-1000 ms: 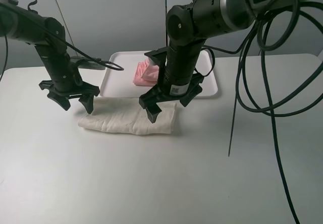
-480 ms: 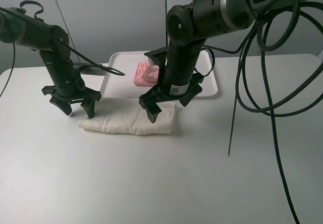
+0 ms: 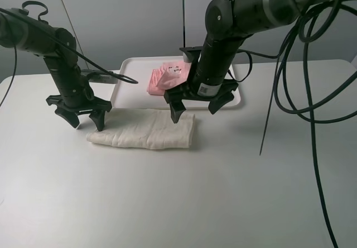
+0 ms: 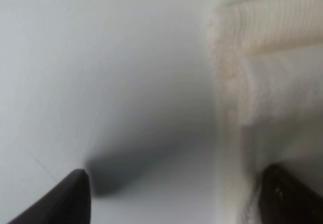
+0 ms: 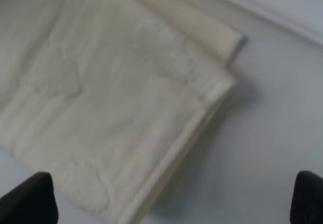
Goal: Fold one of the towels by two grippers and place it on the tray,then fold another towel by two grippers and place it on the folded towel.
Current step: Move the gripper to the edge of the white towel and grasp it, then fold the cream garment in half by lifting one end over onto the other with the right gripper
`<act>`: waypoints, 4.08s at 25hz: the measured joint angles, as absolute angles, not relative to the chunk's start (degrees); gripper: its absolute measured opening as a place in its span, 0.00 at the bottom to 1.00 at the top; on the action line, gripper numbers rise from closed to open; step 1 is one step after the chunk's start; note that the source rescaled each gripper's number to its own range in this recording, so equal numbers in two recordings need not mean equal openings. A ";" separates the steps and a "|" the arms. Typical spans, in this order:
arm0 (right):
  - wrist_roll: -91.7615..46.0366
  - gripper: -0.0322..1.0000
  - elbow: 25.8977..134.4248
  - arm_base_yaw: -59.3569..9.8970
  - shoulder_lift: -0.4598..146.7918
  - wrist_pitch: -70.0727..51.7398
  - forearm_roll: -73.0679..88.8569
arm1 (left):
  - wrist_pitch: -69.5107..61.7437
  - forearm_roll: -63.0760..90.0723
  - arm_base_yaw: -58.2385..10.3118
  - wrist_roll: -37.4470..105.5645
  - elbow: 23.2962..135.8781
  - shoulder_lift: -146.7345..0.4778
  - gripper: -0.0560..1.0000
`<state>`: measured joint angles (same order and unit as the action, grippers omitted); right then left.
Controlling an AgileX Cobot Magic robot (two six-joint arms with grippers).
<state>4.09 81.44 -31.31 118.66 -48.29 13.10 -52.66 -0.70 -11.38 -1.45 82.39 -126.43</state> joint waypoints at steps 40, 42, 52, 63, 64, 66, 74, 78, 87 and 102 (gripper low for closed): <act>9.91 0.78 81.88 -34.25 127.60 -41.07 16.92 | -52.33 -0.70 -11.38 -1.00 82.39 -126.53 0.89; 9.91 0.78 82.79 -34.25 128.24 -42.04 16.60 | -52.33 -0.70 -11.38 -1.00 82.39 -126.53 0.89; 9.91 0.42 83.61 -34.25 129.07 -42.41 14.15 | -52.33 -0.70 -11.38 -1.00 82.39 -126.53 0.89; 9.02 0.07 83.61 -34.57 128.92 -40.84 14.73 | -52.33 -0.70 -11.38 -1.00 82.39 -126.53 0.89; 9.02 0.07 83.61 -34.68 128.66 -40.74 14.73 | -52.33 -0.70 -11.38 -1.00 82.39 -126.53 0.89; 8.64 0.07 83.38 -34.68 127.49 -40.74 14.60 | -52.33 -0.70 -11.38 -1.00 82.39 -126.53 0.89; 2.19 0.07 83.31 -34.68 121.96 -40.74 24.34 | -52.43 -0.70 -11.38 -1.00 82.39 -126.53 0.89; -5.13 0.07 83.17 -34.68 121.96 -39.61 36.76 | -52.43 -0.70 -11.38 -1.00 82.39 -126.53 0.89; -15.47 0.07 83.17 -34.80 124.19 -36.33 55.95 | -52.43 -0.70 -11.38 -1.00 82.39 -126.53 0.89; -40.54 0.07 83.17 -37.95 133.42 -35.12 90.65 | -52.33 -0.70 -11.38 -0.88 82.39 -126.53 0.89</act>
